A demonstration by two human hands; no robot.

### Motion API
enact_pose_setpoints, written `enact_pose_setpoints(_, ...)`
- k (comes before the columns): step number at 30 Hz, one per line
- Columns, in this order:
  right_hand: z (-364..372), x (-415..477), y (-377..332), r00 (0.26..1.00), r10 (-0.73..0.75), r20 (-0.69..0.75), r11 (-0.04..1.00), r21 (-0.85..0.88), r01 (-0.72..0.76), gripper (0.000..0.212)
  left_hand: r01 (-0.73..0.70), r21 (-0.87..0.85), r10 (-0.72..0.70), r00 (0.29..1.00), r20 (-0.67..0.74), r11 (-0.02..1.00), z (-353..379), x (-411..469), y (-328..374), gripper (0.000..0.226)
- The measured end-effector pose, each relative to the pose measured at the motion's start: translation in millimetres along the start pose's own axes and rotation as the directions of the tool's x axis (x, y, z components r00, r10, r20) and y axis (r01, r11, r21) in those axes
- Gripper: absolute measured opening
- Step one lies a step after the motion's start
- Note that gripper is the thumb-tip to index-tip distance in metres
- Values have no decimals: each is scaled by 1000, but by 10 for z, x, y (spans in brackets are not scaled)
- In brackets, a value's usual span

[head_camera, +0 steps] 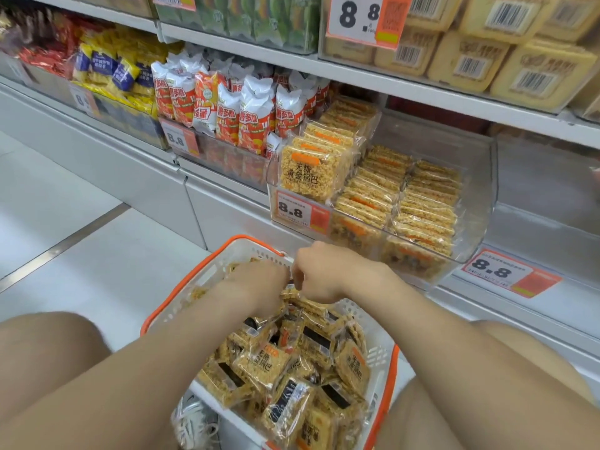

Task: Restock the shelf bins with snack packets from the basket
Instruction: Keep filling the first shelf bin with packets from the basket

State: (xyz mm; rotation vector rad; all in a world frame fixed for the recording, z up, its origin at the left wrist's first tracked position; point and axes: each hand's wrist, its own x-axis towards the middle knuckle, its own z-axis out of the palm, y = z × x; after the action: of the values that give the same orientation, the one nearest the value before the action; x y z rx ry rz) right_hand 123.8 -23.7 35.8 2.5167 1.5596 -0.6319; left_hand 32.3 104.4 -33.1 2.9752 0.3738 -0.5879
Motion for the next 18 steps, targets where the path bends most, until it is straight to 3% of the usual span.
enact_pose_setpoints(3, 60, 70, -10, 997, 16, 72, 1000, 0, -16, 29, -30, 123, -2, 968, 252, 992, 281, 89, 48, 43)
enact_pose_setpoints(7, 122, 165, 22, 989, 17, 144, 1000, 9, -19, 36, -64, 186, -13, 924, 383, 981, 442, 60, 102, 93)
enact_pose_setpoints(10, 125, 182, 21, 985, 19, 173, 1000, 11, -21, 38, -55, 148, -18, 894, 449, 988, 510, 79, 127, 113)
enact_pose_setpoints(14, 106, 192, 33, 981, 8, 194, 1000, 25, -13, 40, -97, 121, 46, 928, 369, 988, 686, 223, 56, 105)
enact_pose_setpoints(18, 69, 180, 85, 984, 20, 177, 999, 33, -27, 43, -149, 156, 102, 957, 272, 976, 679, 254, 74, 71)
